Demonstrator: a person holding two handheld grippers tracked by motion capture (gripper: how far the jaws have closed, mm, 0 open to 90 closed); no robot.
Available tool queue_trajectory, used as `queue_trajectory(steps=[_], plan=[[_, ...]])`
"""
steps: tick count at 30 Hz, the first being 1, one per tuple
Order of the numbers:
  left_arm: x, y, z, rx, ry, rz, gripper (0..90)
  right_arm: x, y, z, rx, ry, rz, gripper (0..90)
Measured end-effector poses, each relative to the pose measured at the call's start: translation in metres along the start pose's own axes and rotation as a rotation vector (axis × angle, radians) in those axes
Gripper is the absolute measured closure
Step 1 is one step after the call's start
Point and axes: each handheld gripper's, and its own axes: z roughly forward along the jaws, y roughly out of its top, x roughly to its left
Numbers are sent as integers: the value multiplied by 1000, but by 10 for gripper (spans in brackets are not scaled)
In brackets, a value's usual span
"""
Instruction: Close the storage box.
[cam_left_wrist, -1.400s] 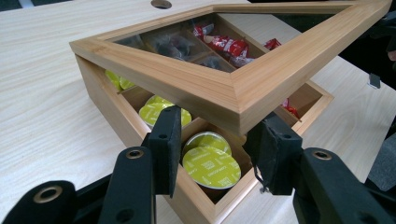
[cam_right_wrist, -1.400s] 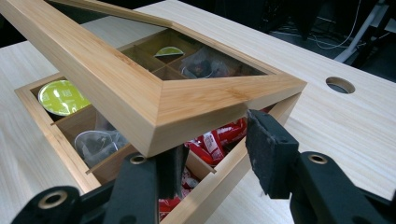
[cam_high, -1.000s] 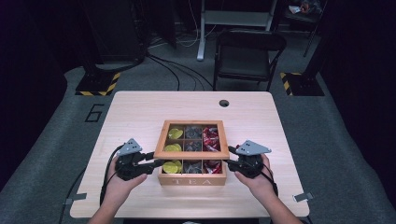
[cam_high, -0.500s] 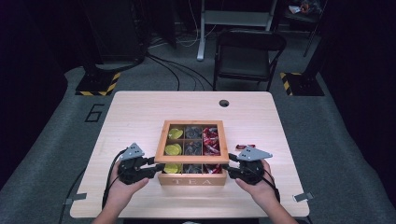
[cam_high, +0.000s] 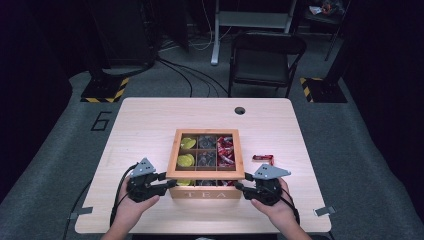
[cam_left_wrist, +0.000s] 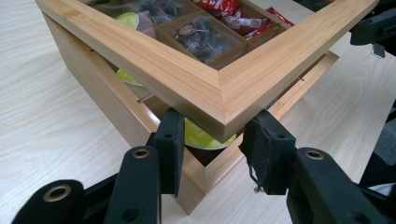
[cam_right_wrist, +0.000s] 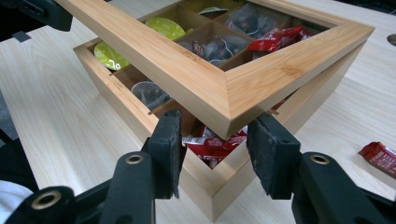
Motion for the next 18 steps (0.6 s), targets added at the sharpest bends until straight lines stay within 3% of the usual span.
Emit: queue_trajectory(steps=[11, 16, 18], plan=[[-1, -9, 5, 12, -5, -6, 587, -3, -7, 0, 17, 7, 54, 564], [-2, -12, 6, 14, 8, 3, 585, -2, -9, 2, 28, 6, 43, 572], [-3, -13, 6, 15, -2, -20, 585, -2, -10, 2, 32, 4, 47, 572]])
